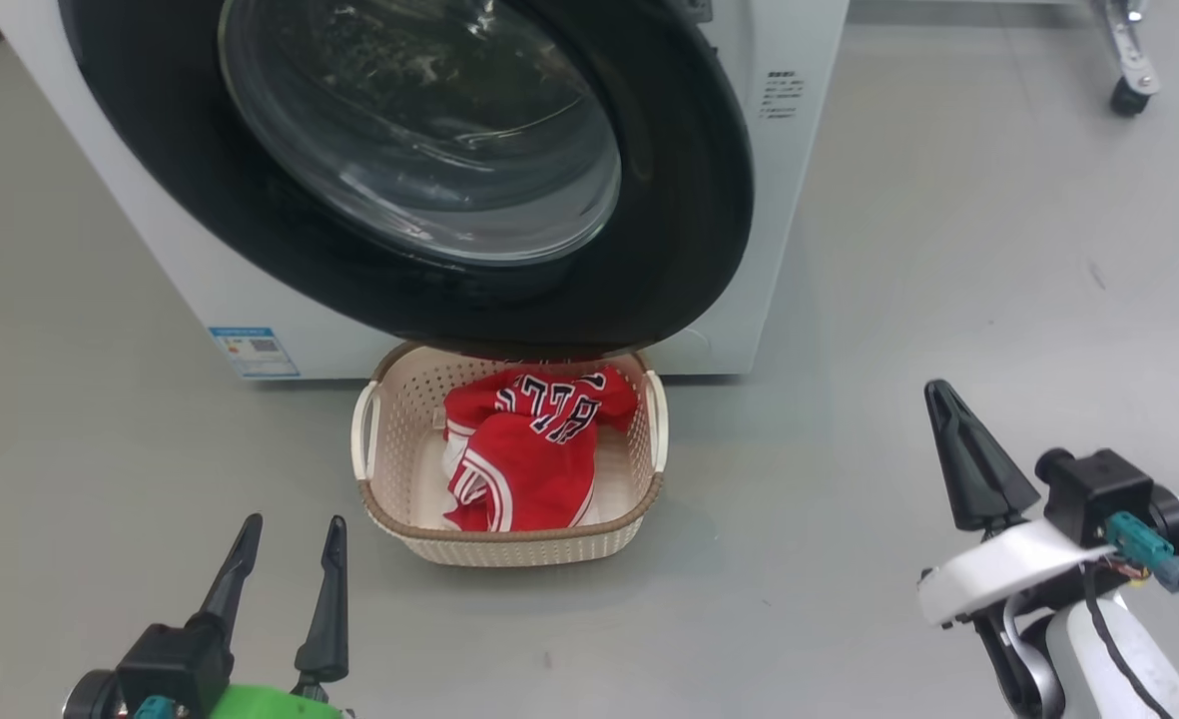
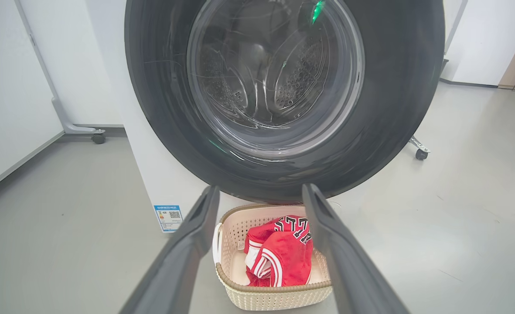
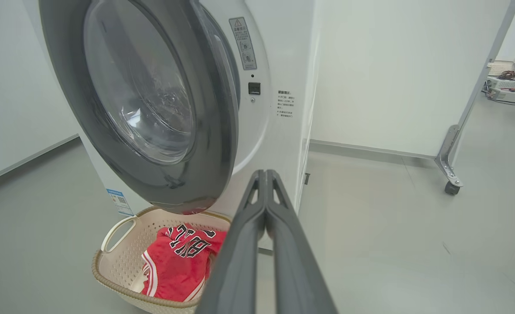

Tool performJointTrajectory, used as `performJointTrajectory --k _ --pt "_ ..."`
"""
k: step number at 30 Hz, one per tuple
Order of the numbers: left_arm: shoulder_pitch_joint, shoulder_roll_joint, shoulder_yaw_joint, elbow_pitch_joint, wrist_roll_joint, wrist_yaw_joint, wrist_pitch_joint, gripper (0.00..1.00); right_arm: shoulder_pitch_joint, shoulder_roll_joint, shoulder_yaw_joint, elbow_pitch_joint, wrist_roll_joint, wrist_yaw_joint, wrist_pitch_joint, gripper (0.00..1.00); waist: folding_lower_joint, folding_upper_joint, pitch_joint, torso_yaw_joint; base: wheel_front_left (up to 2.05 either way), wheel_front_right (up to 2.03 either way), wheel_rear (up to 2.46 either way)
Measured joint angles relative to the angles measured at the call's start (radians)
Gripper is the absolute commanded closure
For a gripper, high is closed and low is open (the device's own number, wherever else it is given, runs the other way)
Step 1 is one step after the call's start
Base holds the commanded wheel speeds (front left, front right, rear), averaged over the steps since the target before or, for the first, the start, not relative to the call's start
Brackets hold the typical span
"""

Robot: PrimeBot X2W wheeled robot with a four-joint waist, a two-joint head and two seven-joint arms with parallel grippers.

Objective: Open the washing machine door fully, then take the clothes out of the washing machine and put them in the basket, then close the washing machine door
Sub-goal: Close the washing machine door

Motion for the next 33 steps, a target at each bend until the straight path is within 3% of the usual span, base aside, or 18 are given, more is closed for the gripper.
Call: performJointTrajectory --k 15,33 --pt "-0.079 -0.040 -0.037 -0.009 0.010 0.000 -0.013 0.00 -0.279 -0.022 0.058 0.025 -0.022 0.034 0.071 1.00 0.0000 0.0000 0.096 0.129 0.00 0.00 0.00" --pt "-0.169 -0.092 -0.071 0.023 0.011 -0.023 -0.031 0.00 -0.530 -0.044 0.065 0.136 -0.024 0.043 0.124 1.00 0.0000 0.0000 0.212 0.242 0.00 0.00 0.00"
